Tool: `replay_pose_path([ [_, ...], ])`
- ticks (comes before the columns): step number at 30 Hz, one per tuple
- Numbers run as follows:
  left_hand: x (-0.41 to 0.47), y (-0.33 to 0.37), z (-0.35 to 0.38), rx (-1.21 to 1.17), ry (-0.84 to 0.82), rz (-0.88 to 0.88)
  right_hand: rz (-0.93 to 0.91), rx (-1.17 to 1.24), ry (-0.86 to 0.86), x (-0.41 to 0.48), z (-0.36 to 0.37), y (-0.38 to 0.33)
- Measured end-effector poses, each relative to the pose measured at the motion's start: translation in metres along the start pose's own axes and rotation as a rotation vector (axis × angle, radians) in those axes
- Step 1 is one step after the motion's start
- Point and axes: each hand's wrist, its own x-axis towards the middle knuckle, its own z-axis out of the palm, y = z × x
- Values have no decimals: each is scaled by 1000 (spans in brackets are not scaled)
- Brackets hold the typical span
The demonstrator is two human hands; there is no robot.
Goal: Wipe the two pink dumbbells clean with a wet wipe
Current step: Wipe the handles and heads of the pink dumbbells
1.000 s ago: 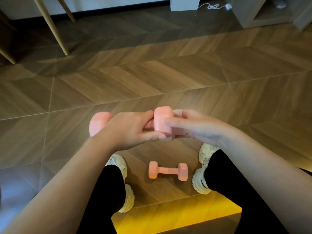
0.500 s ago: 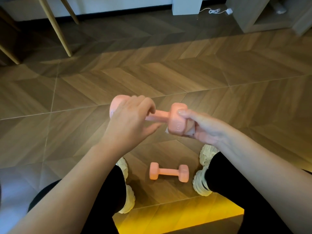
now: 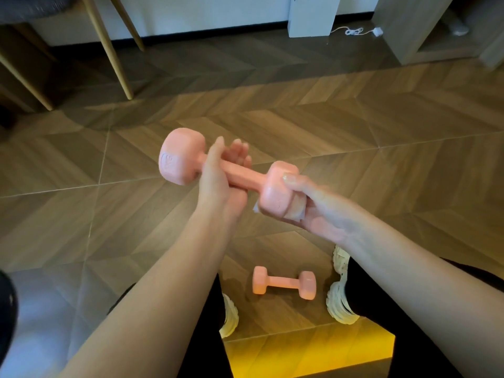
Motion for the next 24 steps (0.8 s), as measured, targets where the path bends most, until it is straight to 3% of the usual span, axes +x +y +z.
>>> replay_pose_path([
  [3, 2, 10, 8, -129, 4, -2, -122, -213, 21, -4, 12, -2],
  [9, 2, 21, 21, -60, 12, 29, -903, -843, 162, -17, 21, -5],
  [12, 0, 22, 25, -36, 11, 44, -1048, -1022, 67, -19, 18, -5],
  [14, 0, 22, 24, -41, 4, 45, -928, -805, 26, -20, 19, -13],
  [17, 0, 20, 20, -49, -19, 25, -406, -333, 83, -12, 17, -34],
  [19, 1, 16, 16, -40, -38, 11, -32, -174, -70, -5, 11, -37],
  [20, 1, 14, 13, -28, -48, 9, 67, -136, -160, -4, 10, -34],
  [24, 5, 8, 8, 7, -48, 31, 89, -38, -208, -1, 10, -23],
])
